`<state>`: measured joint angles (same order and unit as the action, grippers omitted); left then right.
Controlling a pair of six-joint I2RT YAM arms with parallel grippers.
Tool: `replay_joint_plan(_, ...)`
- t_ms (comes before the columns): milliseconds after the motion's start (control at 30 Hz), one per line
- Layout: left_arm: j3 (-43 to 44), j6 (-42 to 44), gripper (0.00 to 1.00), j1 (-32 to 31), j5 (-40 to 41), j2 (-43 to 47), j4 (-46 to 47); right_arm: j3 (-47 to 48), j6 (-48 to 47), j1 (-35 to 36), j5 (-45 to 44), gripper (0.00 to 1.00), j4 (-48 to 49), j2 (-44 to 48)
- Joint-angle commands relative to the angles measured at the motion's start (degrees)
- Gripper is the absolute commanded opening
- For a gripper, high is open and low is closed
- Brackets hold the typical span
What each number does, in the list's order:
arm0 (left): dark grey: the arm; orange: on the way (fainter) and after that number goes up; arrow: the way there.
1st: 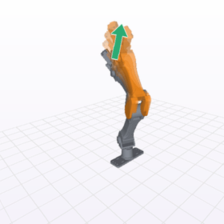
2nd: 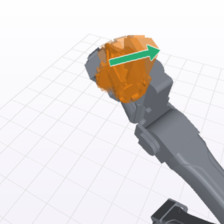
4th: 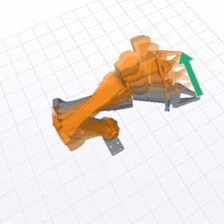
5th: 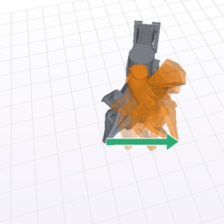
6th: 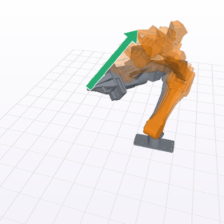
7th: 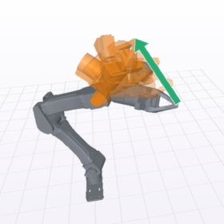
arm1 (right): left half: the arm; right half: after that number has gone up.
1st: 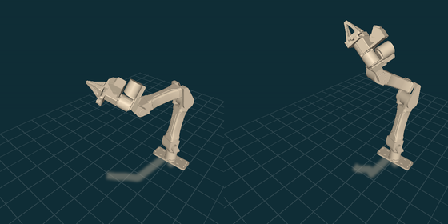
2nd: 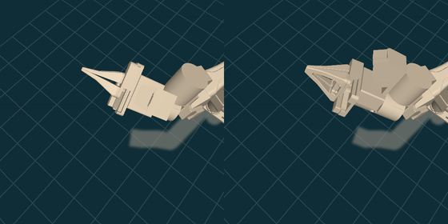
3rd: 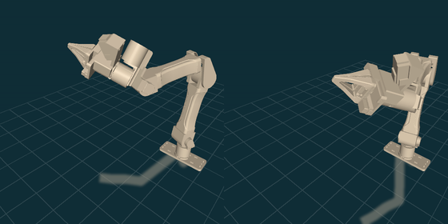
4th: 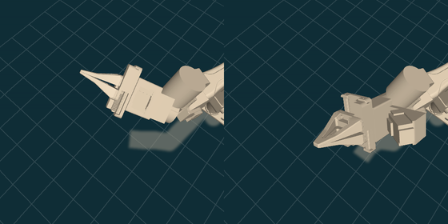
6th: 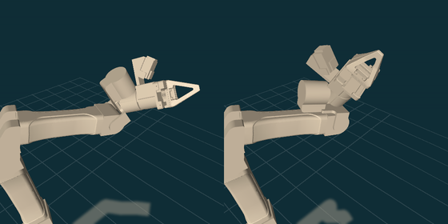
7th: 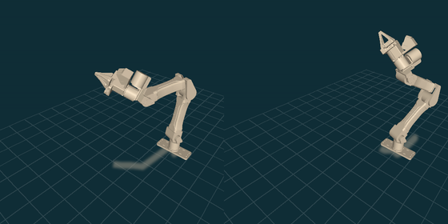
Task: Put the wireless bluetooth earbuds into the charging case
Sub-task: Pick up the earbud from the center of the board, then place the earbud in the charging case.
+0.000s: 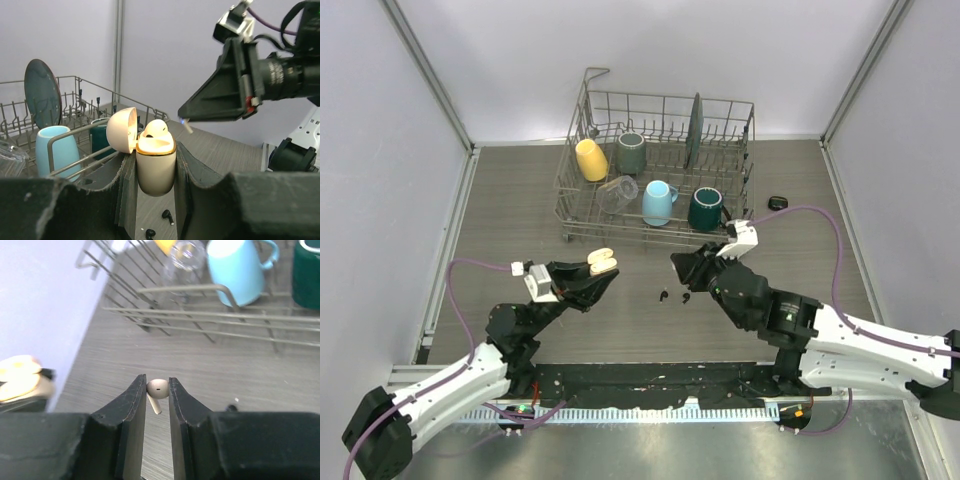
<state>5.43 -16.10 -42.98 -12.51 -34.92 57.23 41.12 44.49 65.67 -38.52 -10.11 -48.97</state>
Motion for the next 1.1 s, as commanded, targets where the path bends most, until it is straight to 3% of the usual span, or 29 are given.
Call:
replay_joint_plan(0, 1.77, -0.25, 0.00, 0.27, 0.39, -1.29, 4.55, -2.10, -8.79, 4.11, -7.53, 0.01, 17.38, 3.17)
replay_joint_plan(133, 2.30, -0.77, 0.00, 0.35, -0.23, -2.26, 5.52, -4.64, -16.52, 7.80, -6.48, 0.01, 33.87, 3.88)
replay_joint_plan(433, 3.01, -1.22, 0.00, 0.35, -2.86, -3.75, 6.31, -3.95, -22.25, 10.00, -1.65, 0.01, 50.70, -2.97)
replay_joint_plan(1067, 4.50, -0.16, 0.00, 0.27, -7.26, -5.60, 6.14, 2.20, -21.73, 12.20, 7.94, 0.01, 54.05, -14.22)
